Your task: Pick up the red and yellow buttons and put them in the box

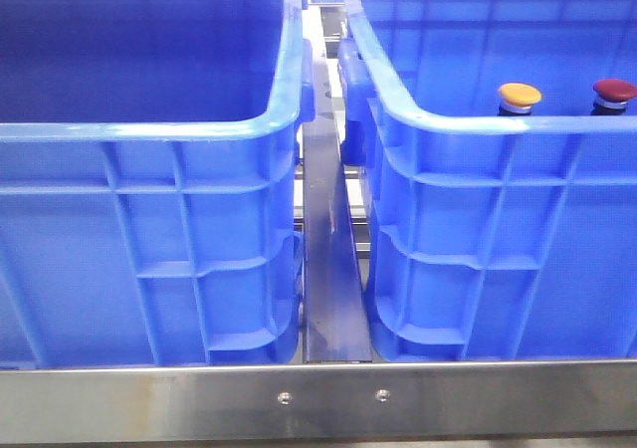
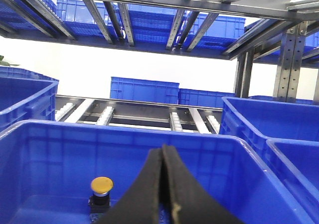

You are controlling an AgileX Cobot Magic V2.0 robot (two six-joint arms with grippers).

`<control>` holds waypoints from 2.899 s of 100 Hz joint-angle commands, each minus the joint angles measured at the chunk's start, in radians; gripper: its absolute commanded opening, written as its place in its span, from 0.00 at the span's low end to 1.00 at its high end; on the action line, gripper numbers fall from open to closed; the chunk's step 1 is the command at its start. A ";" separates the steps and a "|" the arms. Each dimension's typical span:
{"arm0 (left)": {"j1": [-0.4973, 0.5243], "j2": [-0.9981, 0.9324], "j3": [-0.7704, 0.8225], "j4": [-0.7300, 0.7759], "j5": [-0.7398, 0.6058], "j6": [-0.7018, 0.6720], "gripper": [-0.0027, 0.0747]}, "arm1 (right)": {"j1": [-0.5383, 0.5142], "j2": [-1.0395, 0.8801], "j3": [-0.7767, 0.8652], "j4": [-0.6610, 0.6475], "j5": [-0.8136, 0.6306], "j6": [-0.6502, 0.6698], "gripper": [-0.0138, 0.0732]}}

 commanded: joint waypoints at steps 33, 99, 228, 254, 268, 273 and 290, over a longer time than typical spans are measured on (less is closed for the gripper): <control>0.004 0.009 -0.026 -0.001 -0.086 -0.009 0.01 | 0.000 -0.017 -0.027 0.075 0.020 0.004 0.08; -0.027 -0.112 0.210 0.068 -0.205 -0.059 0.01 | 0.000 -0.017 -0.027 0.075 0.021 0.004 0.08; -0.025 -0.224 0.354 0.075 -0.228 -0.059 0.01 | 0.000 -0.012 -0.026 0.075 0.025 0.004 0.08; -0.025 -0.224 0.354 0.075 -0.228 -0.059 0.01 | 0.000 -0.012 -0.026 0.075 0.002 0.004 0.08; -0.025 -0.224 0.354 0.075 -0.228 -0.059 0.01 | 0.000 -0.012 -0.026 0.075 -0.025 0.004 0.08; -0.025 -0.224 0.354 0.075 -0.228 -0.059 0.01 | 0.000 -0.012 -0.026 0.075 -0.025 0.004 0.08; -0.025 -0.224 0.354 0.075 -0.228 -0.059 0.01 | 0.000 -0.012 -0.026 0.013 0.000 0.026 0.08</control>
